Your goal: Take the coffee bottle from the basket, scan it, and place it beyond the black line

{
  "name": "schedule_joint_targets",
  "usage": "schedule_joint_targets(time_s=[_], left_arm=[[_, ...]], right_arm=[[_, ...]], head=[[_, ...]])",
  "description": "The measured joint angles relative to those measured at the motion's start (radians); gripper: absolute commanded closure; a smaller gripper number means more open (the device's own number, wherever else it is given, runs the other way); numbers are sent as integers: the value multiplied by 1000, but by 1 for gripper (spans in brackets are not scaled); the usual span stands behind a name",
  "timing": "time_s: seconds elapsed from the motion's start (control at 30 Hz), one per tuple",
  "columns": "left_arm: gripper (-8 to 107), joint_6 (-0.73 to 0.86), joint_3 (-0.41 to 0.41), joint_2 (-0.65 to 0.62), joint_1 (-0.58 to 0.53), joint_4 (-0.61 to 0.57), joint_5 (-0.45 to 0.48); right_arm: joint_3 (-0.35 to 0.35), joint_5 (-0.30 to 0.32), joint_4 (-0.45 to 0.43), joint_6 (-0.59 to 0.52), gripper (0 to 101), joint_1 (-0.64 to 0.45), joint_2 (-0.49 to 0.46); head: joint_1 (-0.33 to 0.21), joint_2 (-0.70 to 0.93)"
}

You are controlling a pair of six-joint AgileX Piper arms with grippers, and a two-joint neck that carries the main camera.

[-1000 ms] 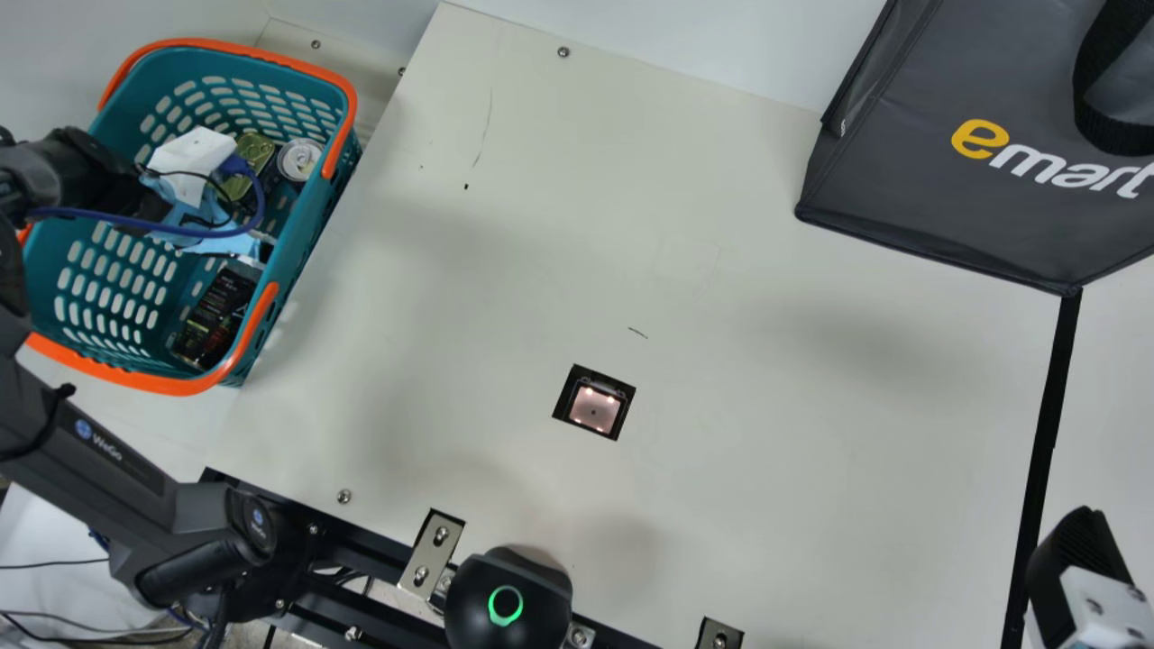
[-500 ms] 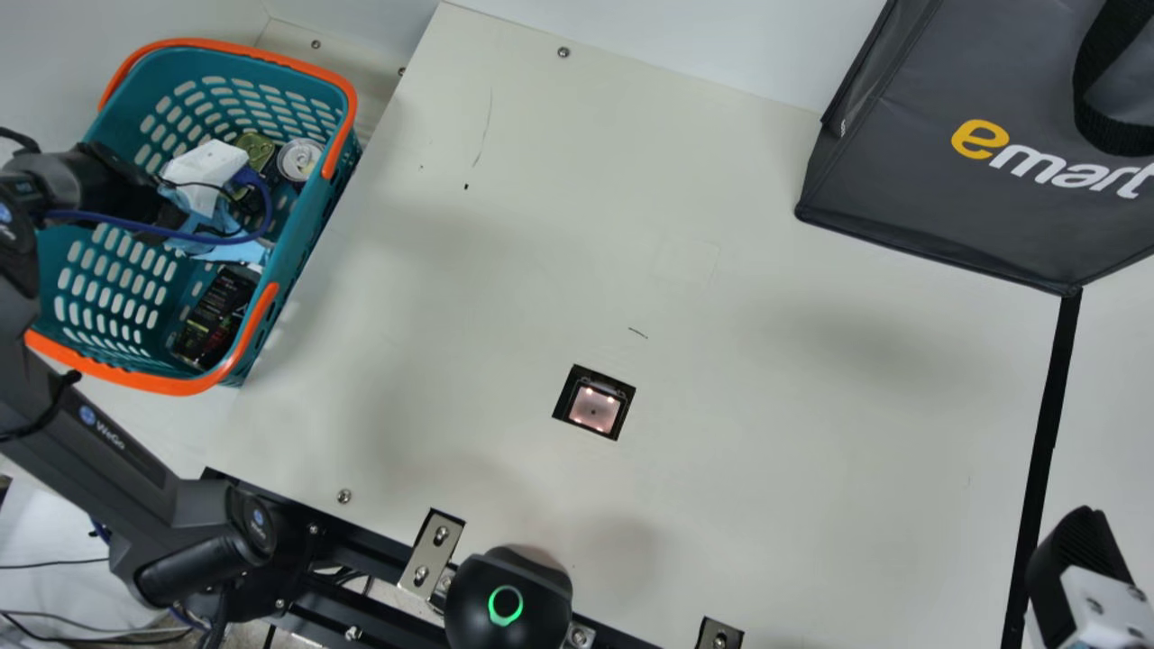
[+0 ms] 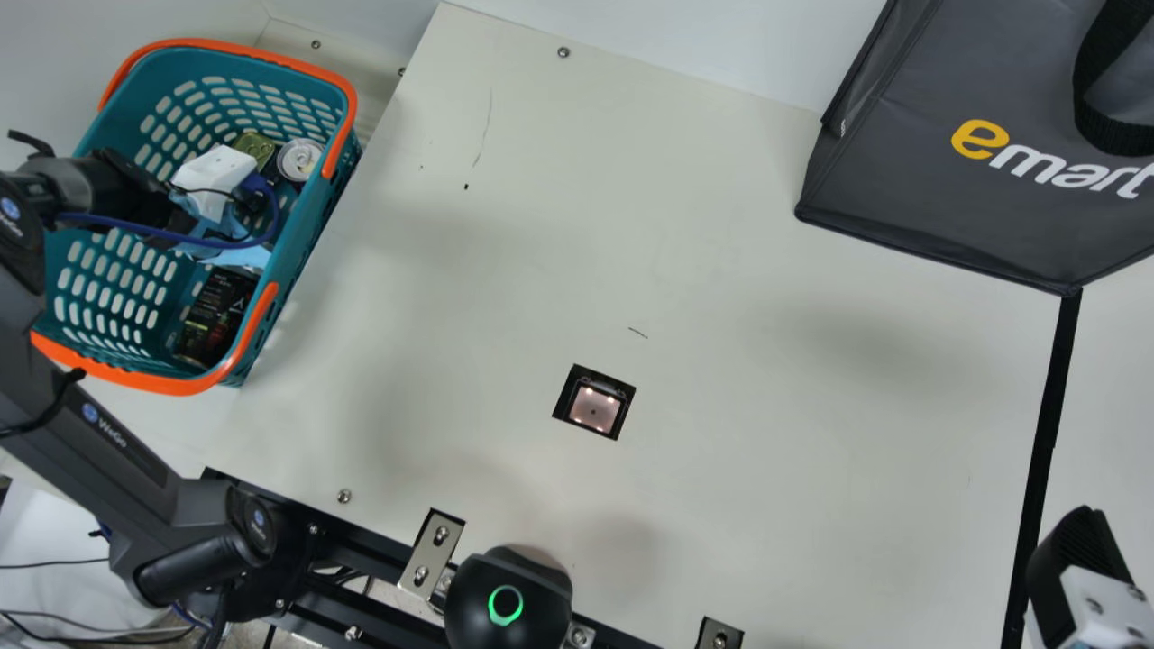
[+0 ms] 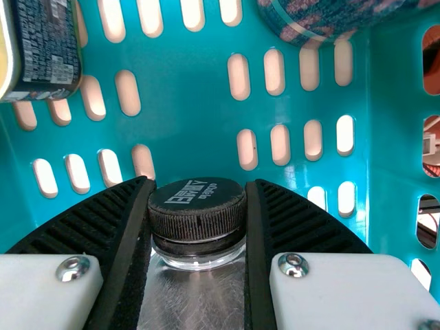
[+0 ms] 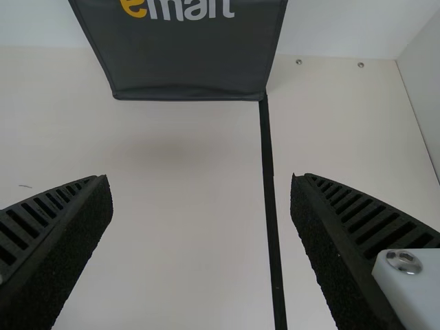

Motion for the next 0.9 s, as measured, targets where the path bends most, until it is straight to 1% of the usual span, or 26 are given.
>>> schedule_joint_targets(time_s=[0.3, 0.63, 0.9], left_arm=[[89, -18, -8, -32, -7, -10, 12], [89, -52, -42, -96, -5, -22, 62], [89, -69, -50, -161, 13, -26, 108]], right_arm=[[0, 0, 0, 0, 10, 0, 0], [0, 1, 0, 0, 10, 0, 0], [0, 1, 0, 0, 10, 0, 0]], head=[[0, 0], [0, 0], [0, 0]])
